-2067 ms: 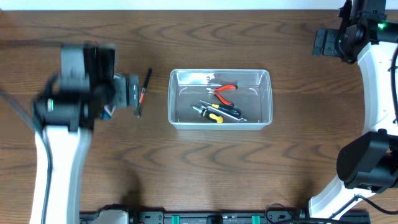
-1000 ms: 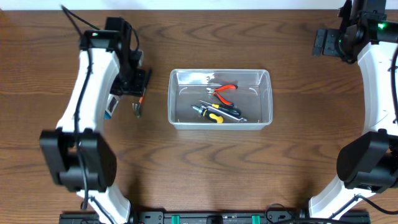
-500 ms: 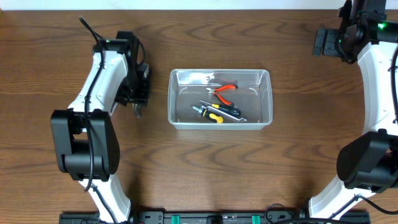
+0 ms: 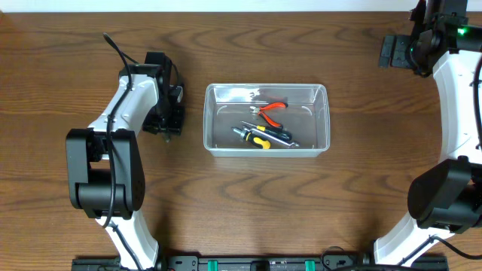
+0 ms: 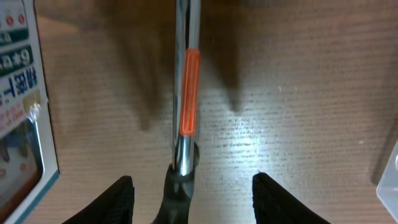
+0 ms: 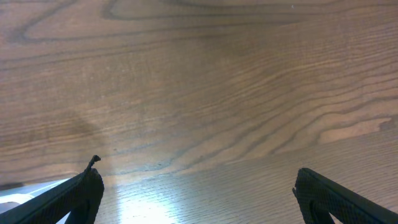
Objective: Pack container
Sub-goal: 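Reach the left gripper to the black-orange screwdriver and grasp it, then lift the screwdriver and carry it over the container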
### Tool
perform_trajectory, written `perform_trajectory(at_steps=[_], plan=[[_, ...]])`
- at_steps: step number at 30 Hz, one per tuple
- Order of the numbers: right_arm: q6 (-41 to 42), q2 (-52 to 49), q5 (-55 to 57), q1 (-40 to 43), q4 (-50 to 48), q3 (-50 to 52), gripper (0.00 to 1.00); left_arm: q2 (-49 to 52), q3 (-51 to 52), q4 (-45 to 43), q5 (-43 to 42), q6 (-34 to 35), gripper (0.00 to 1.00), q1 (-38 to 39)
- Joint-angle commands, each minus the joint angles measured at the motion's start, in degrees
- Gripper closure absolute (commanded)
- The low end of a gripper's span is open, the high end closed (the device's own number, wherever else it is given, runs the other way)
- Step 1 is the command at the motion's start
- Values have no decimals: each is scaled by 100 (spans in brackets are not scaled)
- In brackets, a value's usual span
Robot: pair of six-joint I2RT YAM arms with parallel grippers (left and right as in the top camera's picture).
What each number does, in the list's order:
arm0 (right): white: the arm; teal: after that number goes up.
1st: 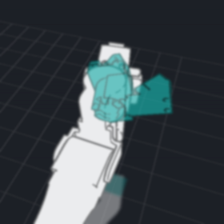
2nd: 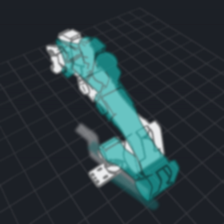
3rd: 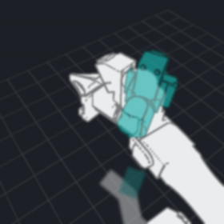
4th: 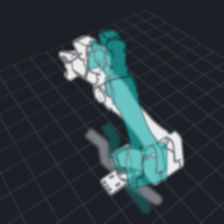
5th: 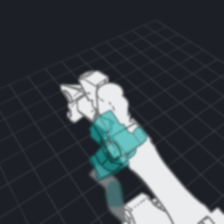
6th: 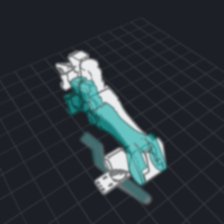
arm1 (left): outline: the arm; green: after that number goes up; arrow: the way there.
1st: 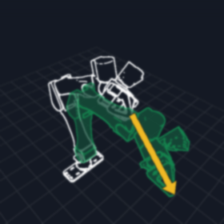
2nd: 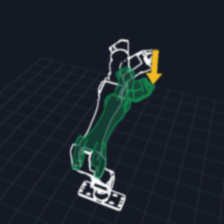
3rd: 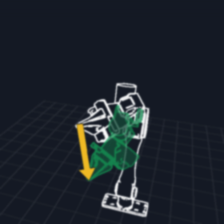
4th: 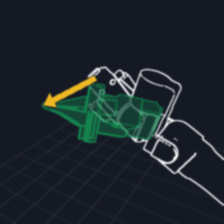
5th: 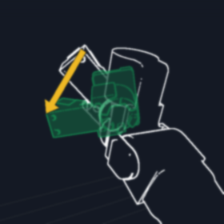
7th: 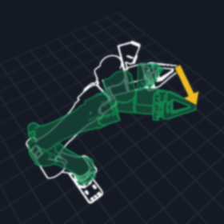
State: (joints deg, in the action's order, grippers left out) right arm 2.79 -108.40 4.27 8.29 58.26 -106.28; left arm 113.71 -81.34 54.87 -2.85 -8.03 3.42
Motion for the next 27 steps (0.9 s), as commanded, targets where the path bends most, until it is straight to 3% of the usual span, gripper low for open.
perform_trajectory(at_steps=[1, 27], plan=[[37, -15, -22, -11, 0, -9, 1, 42, 26, -79, -17, -138, 50, -44], [37, -15, -22, -11, 0, -9, 1, 146, 280, -251, -275, -291, 50, -334]])
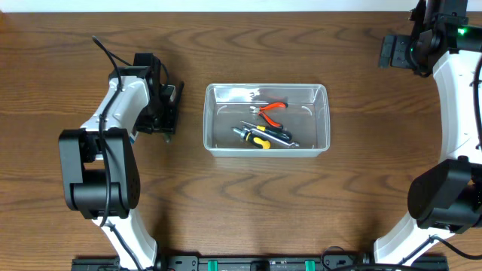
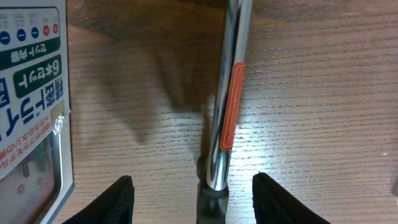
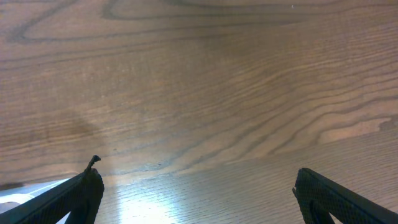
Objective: Pack container
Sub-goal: 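Lift the screwdriver and carry it over the container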
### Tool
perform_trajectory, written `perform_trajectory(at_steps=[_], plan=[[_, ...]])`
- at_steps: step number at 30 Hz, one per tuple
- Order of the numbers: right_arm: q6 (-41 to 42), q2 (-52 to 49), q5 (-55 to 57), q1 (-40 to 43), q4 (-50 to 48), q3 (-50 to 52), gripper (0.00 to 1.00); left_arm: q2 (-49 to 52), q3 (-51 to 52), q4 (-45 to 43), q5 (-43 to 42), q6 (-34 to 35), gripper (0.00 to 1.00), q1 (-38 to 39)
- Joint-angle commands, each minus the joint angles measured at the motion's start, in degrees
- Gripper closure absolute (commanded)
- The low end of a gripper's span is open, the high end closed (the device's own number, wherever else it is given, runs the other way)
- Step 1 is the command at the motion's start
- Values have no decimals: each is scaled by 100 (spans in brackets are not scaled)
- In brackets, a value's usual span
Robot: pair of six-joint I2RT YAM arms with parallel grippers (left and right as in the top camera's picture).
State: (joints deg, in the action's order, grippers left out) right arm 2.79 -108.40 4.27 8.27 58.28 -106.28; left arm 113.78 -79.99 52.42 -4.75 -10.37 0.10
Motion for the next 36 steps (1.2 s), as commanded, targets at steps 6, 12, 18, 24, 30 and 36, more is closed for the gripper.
perform_trajectory(at_steps=[6, 12, 18, 24, 30, 36], plan=[[37, -15, -22, -9, -2, -9, 1, 188, 358, -153, -90, -55, 50, -2], [37, -15, -22, -9, -2, -9, 1, 188, 365, -175, -90, -52, 50, -2], [37, -15, -22, -9, -2, -9, 1, 188, 367, -201, -90, -50, 50, -2], [37, -15, -22, -9, -2, -9, 1, 188, 367, -293, -227, -50, 54, -2], [37, -15, -22, -9, -2, -9, 1, 188, 367, -350, -238, -50, 65, -2], [37, -15, -22, -9, -2, -9, 1, 188, 367, -345, -236, -28, 91, -2]])
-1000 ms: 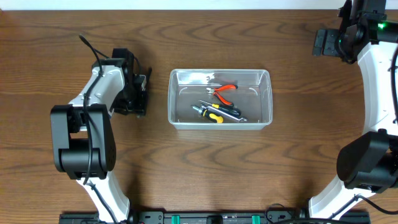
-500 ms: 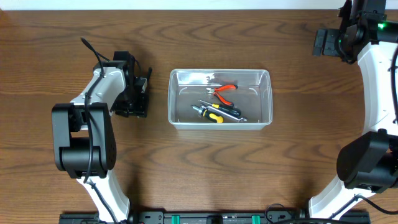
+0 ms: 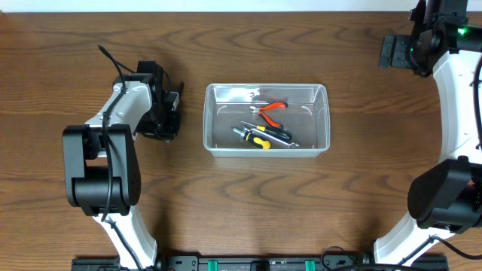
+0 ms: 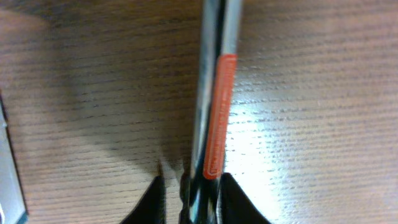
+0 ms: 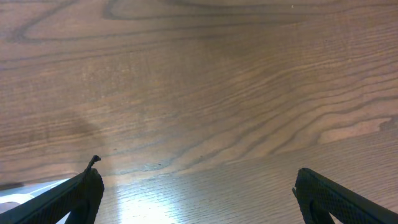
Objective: Pack container
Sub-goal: 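Lift the screwdriver and carry it over the container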
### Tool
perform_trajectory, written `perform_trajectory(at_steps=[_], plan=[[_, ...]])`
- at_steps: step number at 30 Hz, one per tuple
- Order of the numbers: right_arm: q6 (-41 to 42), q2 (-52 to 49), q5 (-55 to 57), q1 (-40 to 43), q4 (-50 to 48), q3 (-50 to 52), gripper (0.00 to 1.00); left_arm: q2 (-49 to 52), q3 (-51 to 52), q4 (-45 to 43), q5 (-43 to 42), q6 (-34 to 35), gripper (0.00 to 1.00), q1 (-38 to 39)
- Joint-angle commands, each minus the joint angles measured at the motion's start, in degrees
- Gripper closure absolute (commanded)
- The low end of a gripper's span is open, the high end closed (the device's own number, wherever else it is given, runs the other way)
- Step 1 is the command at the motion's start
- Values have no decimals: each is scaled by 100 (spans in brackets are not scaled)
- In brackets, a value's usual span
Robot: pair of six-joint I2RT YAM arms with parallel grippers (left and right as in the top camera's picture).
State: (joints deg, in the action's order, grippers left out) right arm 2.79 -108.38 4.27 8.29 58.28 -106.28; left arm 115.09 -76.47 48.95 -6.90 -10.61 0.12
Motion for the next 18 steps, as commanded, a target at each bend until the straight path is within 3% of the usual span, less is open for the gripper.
perform_trajectory(at_steps=[1, 18], plan=[[37, -17, -22, -11, -2, -9, 1, 57, 15, 2, -22, -2, 94, -4], [37, -17, -22, -11, -2, -9, 1, -330, -601, 94, -17, 37, 94, -7]])
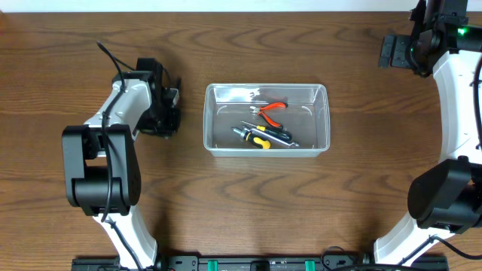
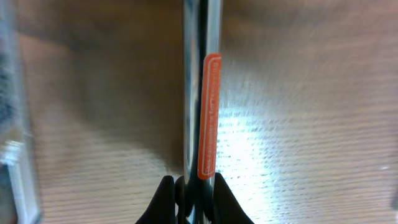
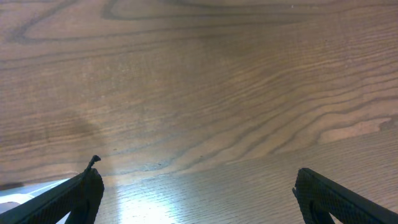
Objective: Pack container
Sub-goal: 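Lift the screwdriver and carry it over the container, then lower the screwdriver into the container and open the left gripper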
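Observation:
A clear plastic container [image 1: 266,147] stands mid-table, holding red-handled pliers [image 1: 271,110] and yellow-and-black screwdrivers [image 1: 261,136]. Left of it, my left gripper [image 1: 169,113] is shut on a shiny metal tool [image 2: 200,74] with an orange label [image 2: 209,118]. In the left wrist view the fingertips [image 2: 163,196] pinch the tool's near end, and its shaft runs straight away from my left gripper [image 2: 191,200]. My right gripper [image 3: 196,186] hangs open over bare wood at the far right back, holding nothing.
A blurred pale packet [image 2: 15,124] lies just left of the held tool. The right arm [image 1: 452,83] stands along the right edge of the wooden table [image 1: 241,211].
The left gripper stays shut on the metal tool and has shifted slightly toward the table's back. The tool now points straighter ahead. The right arm has not moved.
At first the left gripper was open with the metal tool lying between its fingers, beside a printed packet. It then sat a little further left, still open around the tool. Later it had shut on the tool, and it still grips it now.

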### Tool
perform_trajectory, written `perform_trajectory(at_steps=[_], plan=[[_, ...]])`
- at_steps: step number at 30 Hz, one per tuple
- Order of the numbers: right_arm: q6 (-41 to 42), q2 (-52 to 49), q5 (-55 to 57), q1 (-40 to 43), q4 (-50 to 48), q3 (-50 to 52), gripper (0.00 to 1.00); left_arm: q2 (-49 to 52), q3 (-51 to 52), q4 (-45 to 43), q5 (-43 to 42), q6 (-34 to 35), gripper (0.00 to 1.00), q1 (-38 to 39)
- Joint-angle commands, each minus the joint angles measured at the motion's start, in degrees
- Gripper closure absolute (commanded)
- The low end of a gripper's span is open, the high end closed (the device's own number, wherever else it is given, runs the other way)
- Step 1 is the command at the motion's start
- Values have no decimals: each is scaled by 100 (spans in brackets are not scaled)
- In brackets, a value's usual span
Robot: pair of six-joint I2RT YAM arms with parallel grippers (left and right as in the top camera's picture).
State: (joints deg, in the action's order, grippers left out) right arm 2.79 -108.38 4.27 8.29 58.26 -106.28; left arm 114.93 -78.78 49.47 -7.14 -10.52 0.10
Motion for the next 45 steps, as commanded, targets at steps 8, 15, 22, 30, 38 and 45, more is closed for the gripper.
perform_trajectory(at_steps=[8, 15, 22, 30, 38, 45], plan=[[37, -17, -22, -11, 0, -9, 1, -1217, -852, 125, 2, 24, 94, 24], [37, -17, -22, -11, 0, -9, 1, -2175, -852, 116, 0, 0, 94, 313], [37, -17, -22, -11, 0, -9, 1, -2702, -852, 120, -433, -393, 94, 1150], [37, -17, -22, -11, 0, -9, 1, -2680, -848, 522, -721, -1397, 94, 2343], [37, -17, -22, -11, 0, -9, 1, -2376, -804, 896, -721, -2037, 94, 3021], [37, -17, -22, -11, 0, -9, 1, -1764, -789, 896, -719, -2437, 94, 3161]])
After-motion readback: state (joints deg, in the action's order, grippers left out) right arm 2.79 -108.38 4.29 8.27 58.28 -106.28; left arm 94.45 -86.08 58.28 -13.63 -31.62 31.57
